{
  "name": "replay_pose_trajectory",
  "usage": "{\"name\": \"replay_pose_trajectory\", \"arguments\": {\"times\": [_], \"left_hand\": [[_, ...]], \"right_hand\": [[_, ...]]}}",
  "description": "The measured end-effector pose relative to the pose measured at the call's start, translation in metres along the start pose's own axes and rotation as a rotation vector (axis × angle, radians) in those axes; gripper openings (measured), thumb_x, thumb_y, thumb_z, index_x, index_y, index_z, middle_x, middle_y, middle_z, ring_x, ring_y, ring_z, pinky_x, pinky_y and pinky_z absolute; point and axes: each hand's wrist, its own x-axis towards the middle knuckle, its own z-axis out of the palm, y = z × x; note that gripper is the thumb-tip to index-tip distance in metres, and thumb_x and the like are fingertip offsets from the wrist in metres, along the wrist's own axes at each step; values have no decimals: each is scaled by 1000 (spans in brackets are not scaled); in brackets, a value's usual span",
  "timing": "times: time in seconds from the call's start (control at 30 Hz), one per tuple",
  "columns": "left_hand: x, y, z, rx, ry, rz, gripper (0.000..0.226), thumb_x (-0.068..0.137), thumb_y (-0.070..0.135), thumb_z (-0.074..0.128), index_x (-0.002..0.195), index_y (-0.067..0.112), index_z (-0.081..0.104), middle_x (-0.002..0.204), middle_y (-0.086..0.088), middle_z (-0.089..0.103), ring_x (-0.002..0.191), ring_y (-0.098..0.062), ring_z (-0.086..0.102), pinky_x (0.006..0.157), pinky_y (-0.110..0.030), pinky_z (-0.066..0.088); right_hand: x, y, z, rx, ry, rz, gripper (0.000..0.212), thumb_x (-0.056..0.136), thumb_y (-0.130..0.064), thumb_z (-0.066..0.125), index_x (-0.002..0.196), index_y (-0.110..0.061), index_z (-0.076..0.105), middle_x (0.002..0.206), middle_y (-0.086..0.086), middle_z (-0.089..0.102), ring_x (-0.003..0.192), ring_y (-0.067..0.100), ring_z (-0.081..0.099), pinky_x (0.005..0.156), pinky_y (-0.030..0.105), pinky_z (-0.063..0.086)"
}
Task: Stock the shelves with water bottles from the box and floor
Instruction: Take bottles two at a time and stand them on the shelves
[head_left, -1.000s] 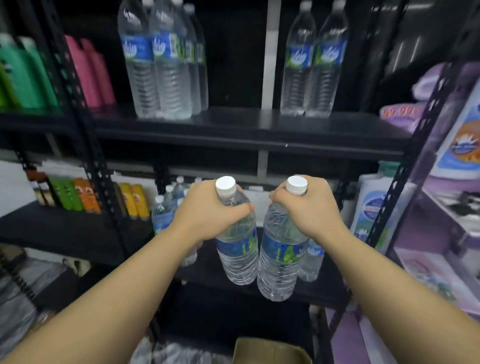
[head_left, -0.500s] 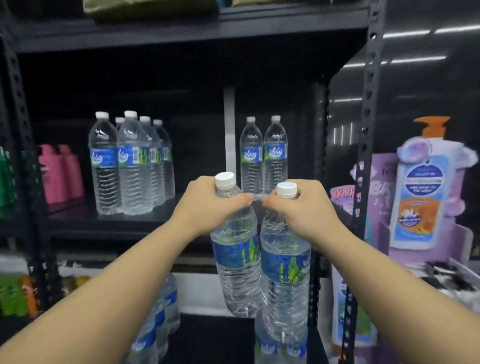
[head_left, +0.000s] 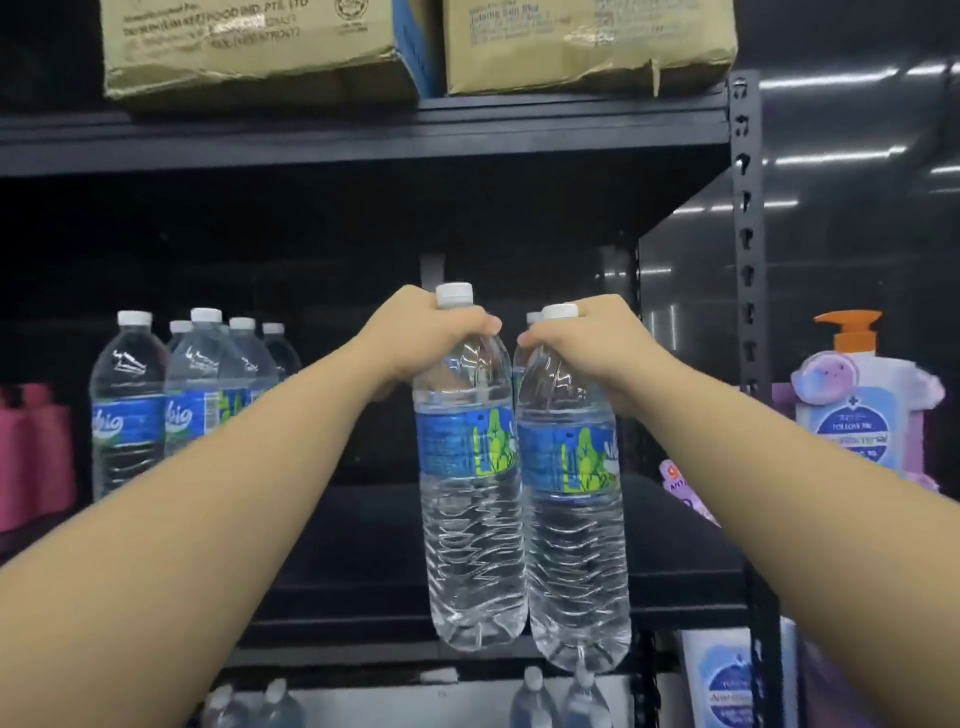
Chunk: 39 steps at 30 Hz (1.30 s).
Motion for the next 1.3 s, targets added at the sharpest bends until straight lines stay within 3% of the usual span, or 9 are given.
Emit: {"name": "replay_pose_trajectory", "arguments": {"times": [0.17,0.33,0.47,0.53,0.63,0.8,0.97,1.1,1.3], "left_hand": [[46,4,-20,-3,-15,29,34,77,38,83,84,5,79,79,-10,78,76,-27,77,86,-49,62],[82,-7,-26,9,-4,61,39,76,39,84,89,3,78,73,-4,75,68,-19,75,70,-37,60],[87,-30,-9,44,-15,89,31,76,40,83,80,10,76,83,-8,78,84,-28,78,84,-49,63],[87,-43,5,77,-12,125,32,77,41,84,84,12,71,79,2,74,78,-18,74,77,-45,62],[88,-61,18,98,33,128,36,80,46,82,93,18,64,82,6,73,77,-8,68,77,-39,56],[81,-92,28,-51,95,47,29,84,57,74,102,36,65,101,13,77,95,-11,76,95,-48,58],[53,-117,72,-189,301,15,42,84,56,74,122,54,55,101,31,72,92,10,68,82,-26,49],[37,-123,84,-185,374,80,62,85,39,81,136,49,46,103,37,68,96,16,64,77,-8,47],[5,-144,101,-189,325,74,96,84,32,83,158,46,23,115,41,65,104,11,67,84,-13,47]], "right_hand": [[39,-19,9,29,-6,38,19,80,-14,83,77,-8,65,63,6,62,40,12,53,41,18,42],[78,-14,14,46,17,-46,24,77,-19,85,85,2,75,81,22,76,59,21,67,57,30,54],[92,20,23,-37,12,-84,26,78,-19,84,82,2,70,66,9,66,55,15,58,57,30,47],[98,33,20,12,40,-117,15,79,-16,85,90,-9,76,78,8,76,61,15,66,59,29,52],[106,44,16,-16,2,-209,26,81,-20,85,105,-27,77,90,1,78,77,12,75,71,29,60],[106,61,26,-32,-76,-290,46,82,-34,83,123,-38,63,96,-6,75,81,7,69,76,29,54],[86,86,28,-14,-53,-323,88,82,-43,84,152,-51,33,128,-20,62,116,-6,59,87,15,45],[57,116,37,84,-23,-313,100,74,-54,87,156,-52,29,147,-22,54,131,1,57,107,33,50],[15,147,46,177,7,-292,112,84,-22,87,162,-48,13,124,-44,61,115,-10,65,93,13,49]]}}
